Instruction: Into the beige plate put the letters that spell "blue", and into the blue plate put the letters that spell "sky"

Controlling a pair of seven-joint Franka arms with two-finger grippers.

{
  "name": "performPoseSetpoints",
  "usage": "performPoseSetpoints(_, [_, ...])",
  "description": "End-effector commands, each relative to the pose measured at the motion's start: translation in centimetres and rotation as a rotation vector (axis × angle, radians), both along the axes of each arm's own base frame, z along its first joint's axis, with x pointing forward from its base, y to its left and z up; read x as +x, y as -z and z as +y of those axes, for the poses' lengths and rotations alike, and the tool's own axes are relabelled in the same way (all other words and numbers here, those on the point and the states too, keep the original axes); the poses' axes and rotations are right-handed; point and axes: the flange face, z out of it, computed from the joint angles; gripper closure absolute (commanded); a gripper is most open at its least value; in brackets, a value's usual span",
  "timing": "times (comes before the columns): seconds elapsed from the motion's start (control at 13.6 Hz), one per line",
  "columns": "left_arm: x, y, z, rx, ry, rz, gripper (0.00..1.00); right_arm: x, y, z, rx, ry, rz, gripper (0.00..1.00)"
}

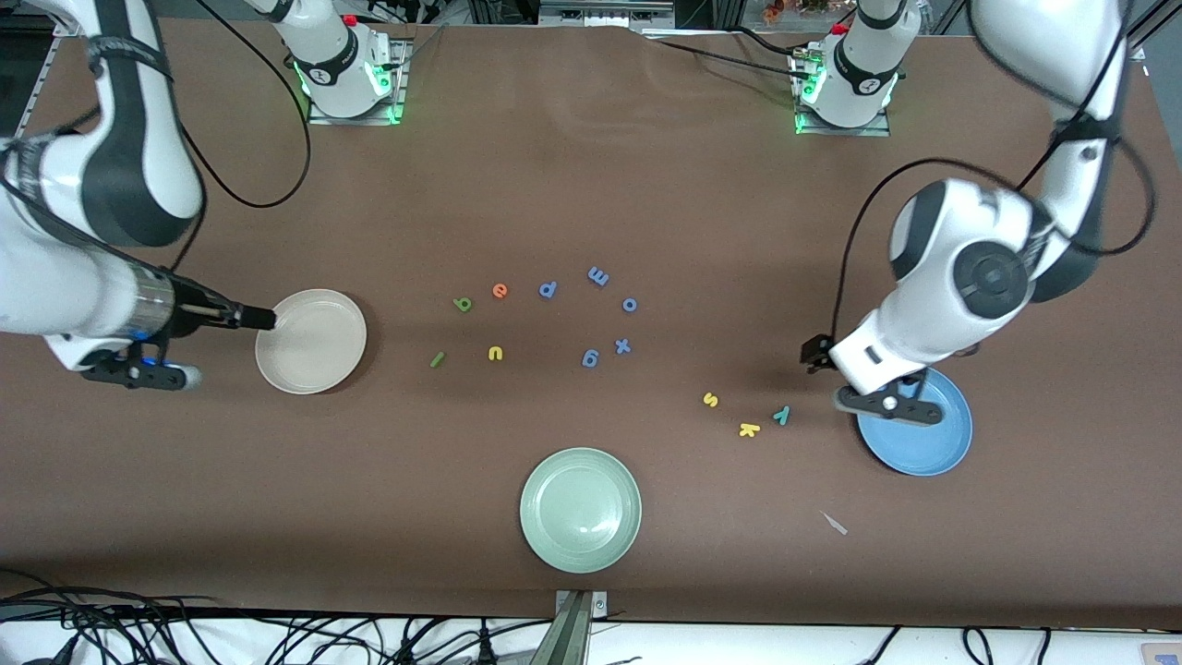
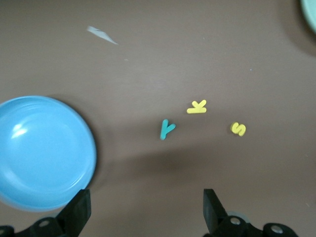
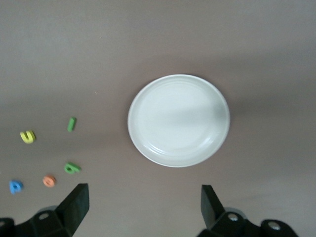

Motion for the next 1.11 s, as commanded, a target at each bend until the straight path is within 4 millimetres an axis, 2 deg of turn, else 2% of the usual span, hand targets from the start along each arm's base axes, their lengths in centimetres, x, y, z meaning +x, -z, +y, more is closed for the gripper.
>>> performPoseSetpoints(0.0, [0.2,1.7,0.0,-0.005,0.028,-0.006,0.0,0.5,1.9,3.7,-0.031,0.169,0.004,0.0])
performPoseSetpoints(0.15, [-0.1,3.7,-0.8,-0.006,0.05,0.019,0.0,0.7,4.1,6.8,-0.047,0.259,-0.002,0.0])
performPoseSetpoints(0.22, [0.2,5.4,-1.0,-0.01,0.066,0.015,0.0,0.9,5.8,8.6,-0.063,0.324,-0.01,0.0])
performPoseSetpoints(0.3, [0.3,6.7,-1.0,-0.021,0.092,0.004,0.0,0.9,6.4,9.8,-0.073,0.397,-0.026,0.0])
performPoseSetpoints(0.37, [0.1,8.8,-1.0,-0.016,0.111,0.032,0.0,0.9,7.3,11.3,-0.08,0.452,-0.041,0.0])
performPoseSetpoints(0.52, [-0.1,11.9,-0.9,-0.023,0.105,0.056,0.0,0.3,9.4,12.4,-0.063,0.545,-0.052,0.0])
performPoseSetpoints(0.66, [0.2,13.3,-1.1,-0.027,0.112,0.023,0.0,-0.9,11.3,13.1,-0.049,0.597,-0.077,0.0])
performPoseSetpoints(0.89, [0.2,14.2,-1.1,-0.029,0.111,0.023,0.01,-2.8,14.4,14.4,-0.035,0.627,-0.096,0.0])
performPoseSetpoints(1.03, [0.5,14.7,-1.1,-0.036,0.111,-0.002,0.01,-3.7,16.2,14.5,-0.033,0.63,-0.103,0.0])
